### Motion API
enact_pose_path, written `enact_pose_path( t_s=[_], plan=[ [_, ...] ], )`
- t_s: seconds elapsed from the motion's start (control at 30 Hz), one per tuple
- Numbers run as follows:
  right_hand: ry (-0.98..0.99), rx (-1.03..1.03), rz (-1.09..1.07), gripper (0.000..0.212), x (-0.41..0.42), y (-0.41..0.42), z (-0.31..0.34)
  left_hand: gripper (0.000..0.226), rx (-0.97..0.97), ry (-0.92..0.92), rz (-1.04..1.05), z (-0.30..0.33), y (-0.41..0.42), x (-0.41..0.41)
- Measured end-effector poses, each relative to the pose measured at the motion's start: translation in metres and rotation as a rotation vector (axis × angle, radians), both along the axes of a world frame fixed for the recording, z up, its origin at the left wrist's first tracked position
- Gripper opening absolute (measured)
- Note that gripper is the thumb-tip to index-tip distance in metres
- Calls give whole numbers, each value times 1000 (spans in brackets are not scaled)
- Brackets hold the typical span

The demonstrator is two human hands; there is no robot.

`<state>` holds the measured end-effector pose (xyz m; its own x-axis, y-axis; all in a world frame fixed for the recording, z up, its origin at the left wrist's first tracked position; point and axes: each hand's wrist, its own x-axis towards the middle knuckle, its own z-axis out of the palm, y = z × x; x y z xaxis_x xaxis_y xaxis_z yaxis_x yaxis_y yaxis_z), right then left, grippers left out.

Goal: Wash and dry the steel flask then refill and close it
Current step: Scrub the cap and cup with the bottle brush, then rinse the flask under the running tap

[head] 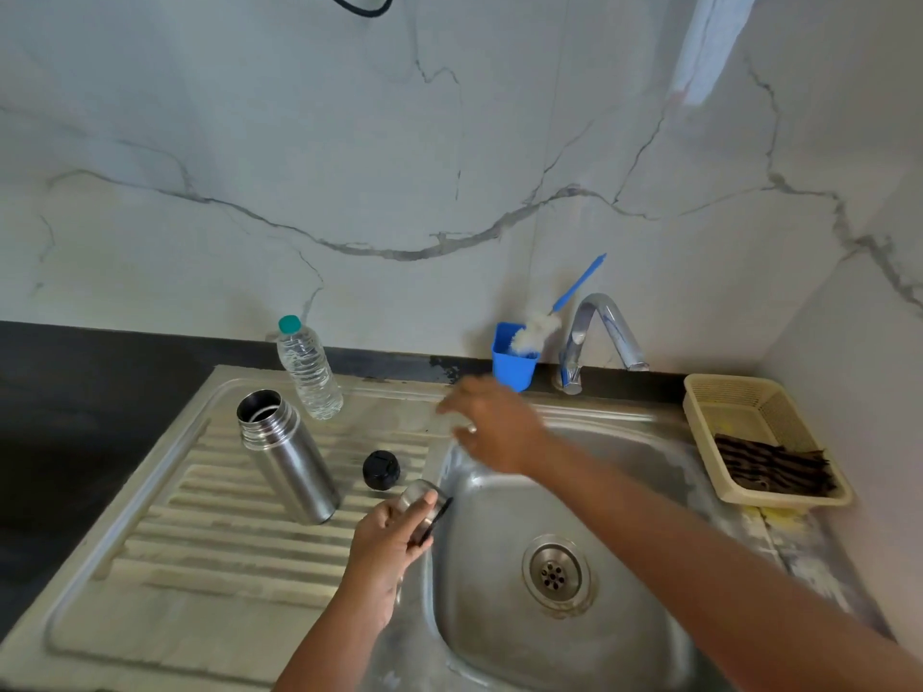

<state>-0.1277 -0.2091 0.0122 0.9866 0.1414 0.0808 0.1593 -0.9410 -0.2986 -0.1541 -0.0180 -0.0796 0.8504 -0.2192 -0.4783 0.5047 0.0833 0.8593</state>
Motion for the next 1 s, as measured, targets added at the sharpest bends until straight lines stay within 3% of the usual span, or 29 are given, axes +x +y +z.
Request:
enact_pose_path(
  t_s=[0.07,0.13,0.27,0.37,0.53,0.83,1.0],
  plan=[
    [312,261,-9,38,-17,29,-14,37,136,-135,13,-2,8,-2],
    [426,370,6,45,-26,52,-30,47,279,-285,24,-8,17,-1],
    [422,408,-71,56,-31,82,-56,57,535,-594,-24,-22,32,1],
    [356,417,-92,51,-28,97,-72,66,595,-694,-41,-30,39,1],
    [378,375,-123,53,-24,120,-97,64,664,-716,-90,-46,52,6],
    [363,387,-160,61,-29,131,-119,60,612,-743,-79,-67,64,7],
    [304,389,-185,70,-24,131,-113,72,588,-730,57,-65,71,4]
  ],
)
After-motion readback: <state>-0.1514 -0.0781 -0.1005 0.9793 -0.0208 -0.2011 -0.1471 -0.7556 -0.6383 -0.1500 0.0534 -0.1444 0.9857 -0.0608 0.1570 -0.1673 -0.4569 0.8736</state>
